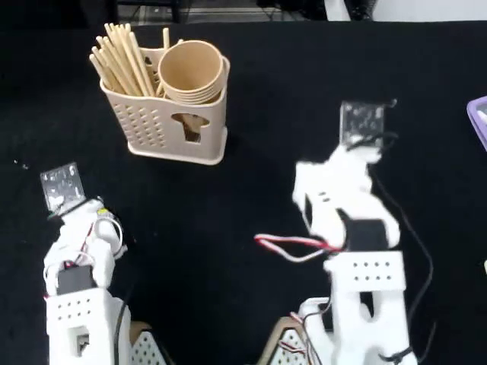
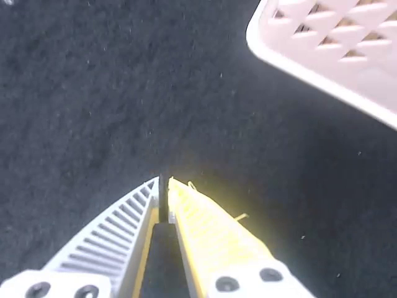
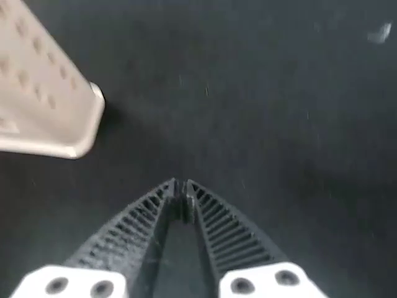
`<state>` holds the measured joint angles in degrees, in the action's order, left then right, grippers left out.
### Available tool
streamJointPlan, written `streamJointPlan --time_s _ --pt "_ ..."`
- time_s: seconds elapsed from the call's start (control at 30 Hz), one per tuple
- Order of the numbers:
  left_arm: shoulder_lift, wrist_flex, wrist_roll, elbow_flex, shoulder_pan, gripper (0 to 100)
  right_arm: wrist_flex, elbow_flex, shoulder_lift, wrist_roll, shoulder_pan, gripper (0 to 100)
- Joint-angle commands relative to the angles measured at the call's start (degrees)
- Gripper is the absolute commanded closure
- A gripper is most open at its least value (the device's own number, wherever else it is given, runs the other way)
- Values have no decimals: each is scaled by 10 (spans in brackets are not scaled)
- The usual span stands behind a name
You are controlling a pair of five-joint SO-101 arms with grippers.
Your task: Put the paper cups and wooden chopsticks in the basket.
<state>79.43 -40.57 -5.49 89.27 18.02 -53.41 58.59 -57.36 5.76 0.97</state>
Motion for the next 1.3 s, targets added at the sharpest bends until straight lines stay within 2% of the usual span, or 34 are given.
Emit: streamJointPlan --time_s 0.0,0.23,0.4,0.57,0.8,0.93,1.03,1.27 --pt "110 -44 6 7 -9 970 12 45 -59 -3 -13 983" --pt "249 -73 7 67 -35 970 18 175 -222 -3 -17 983" --pt "245 -69 11 80 -80 970 12 294 -377 -4 -18 983" --pt "245 -96 76 80 -85 970 -40 380 -523 -8 -14 983" --pt "245 -143 150 80 -86 970 -107 381 -488 -4 -17 983" --pt "245 -261 151 80 -73 970 -194 381 -494 -4 -18 983" --pt "245 -324 149 80 -68 970 -205 381 -496 -4 -15 986" --pt "245 -321 149 80 -67 970 -207 380 -500 -5 -17 986"
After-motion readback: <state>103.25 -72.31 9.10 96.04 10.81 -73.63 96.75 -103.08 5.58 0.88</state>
